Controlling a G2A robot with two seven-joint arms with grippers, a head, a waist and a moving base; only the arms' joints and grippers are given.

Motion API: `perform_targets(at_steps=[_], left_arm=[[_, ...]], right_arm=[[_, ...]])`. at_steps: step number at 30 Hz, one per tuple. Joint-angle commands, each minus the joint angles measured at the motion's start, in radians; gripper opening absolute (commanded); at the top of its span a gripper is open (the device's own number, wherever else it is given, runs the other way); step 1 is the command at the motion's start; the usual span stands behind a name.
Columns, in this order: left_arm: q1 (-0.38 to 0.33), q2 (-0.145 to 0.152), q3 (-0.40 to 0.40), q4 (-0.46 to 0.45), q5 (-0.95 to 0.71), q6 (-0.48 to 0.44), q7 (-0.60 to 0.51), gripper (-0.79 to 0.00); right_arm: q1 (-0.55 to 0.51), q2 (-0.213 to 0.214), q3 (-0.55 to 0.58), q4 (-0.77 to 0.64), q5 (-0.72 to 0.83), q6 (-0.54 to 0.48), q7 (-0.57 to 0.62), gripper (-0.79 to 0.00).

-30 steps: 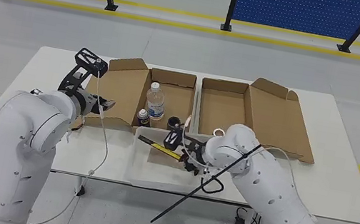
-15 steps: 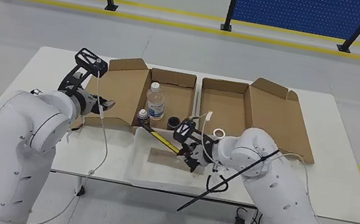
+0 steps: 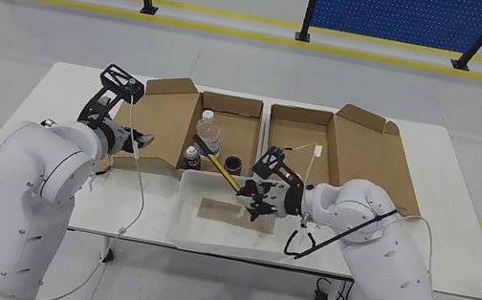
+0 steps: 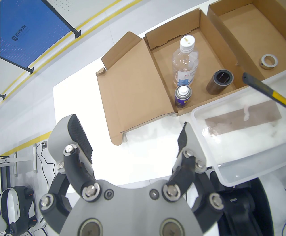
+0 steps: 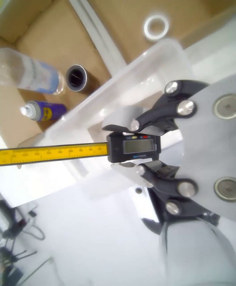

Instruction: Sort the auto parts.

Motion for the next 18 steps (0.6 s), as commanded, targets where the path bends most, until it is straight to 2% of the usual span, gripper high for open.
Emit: perform_targets(at_steps=[1, 18], left_arm=[[0.000, 0.000, 0.000, 0.000, 0.000, 0.000, 0.000, 0.000], [0.000, 0.000, 0.000, 0.000, 0.000, 0.000, 0.000, 0.000]], right_arm=[[-0.005, 0.002, 0.006, 0.002, 0.013, -0.003, -0.008, -0.785], [-0.005, 0.014, 0.005, 0.007, 0.040, -0.012, -0.027, -0.785]])
